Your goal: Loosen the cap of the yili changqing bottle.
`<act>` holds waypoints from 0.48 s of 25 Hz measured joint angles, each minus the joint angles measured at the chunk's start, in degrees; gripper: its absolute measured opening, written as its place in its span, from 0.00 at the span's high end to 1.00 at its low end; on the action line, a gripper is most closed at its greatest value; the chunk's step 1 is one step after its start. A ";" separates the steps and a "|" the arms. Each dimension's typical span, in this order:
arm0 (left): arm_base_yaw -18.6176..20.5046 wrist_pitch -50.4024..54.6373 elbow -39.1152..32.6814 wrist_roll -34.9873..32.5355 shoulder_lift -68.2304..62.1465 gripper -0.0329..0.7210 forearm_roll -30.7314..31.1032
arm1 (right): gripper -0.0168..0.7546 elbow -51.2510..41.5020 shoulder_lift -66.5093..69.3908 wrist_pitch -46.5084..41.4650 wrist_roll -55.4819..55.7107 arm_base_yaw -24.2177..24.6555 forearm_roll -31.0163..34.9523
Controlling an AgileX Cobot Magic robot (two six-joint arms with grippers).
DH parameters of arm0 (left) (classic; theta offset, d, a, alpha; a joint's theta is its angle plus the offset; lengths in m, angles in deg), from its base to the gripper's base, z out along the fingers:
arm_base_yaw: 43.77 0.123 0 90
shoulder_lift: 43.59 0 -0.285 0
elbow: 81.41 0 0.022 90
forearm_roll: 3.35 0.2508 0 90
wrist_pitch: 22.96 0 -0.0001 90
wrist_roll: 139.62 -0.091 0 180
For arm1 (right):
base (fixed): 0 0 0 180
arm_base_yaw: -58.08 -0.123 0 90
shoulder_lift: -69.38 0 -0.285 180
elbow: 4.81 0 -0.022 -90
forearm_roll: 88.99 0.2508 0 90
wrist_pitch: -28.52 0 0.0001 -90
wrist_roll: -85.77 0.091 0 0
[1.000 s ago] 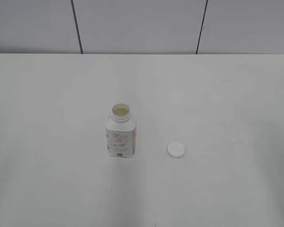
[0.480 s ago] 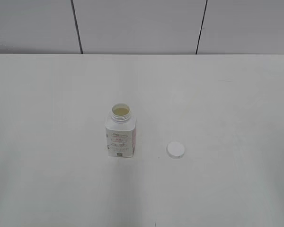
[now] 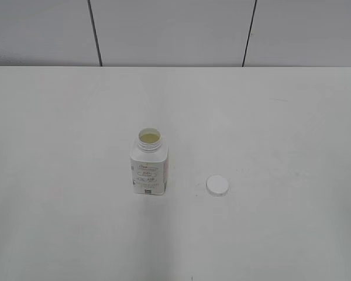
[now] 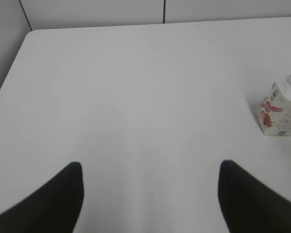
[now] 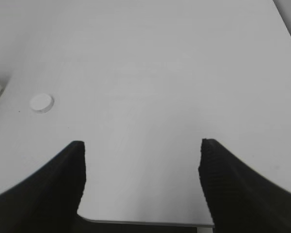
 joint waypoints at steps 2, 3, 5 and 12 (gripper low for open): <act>0.39 0.00 0.00 0.00 0.00 0.26 0.00 | 0.27 0.00 0.00 0.00 2.99 0.00 -2.28; 0.48 0.00 0.00 0.13 0.00 0.26 -0.13 | 0.28 0.00 0.00 0.00 3.89 0.00 -3.07; 0.53 0.00 0.00 0.54 0.00 0.26 -0.69 | 0.30 0.00 0.00 0.00 4.61 0.00 -3.65; 0.43 0.00 0.00 0.91 0.00 0.27 -2.13 | 0.32 0.00 0.00 0.00 5.16 0.00 -3.79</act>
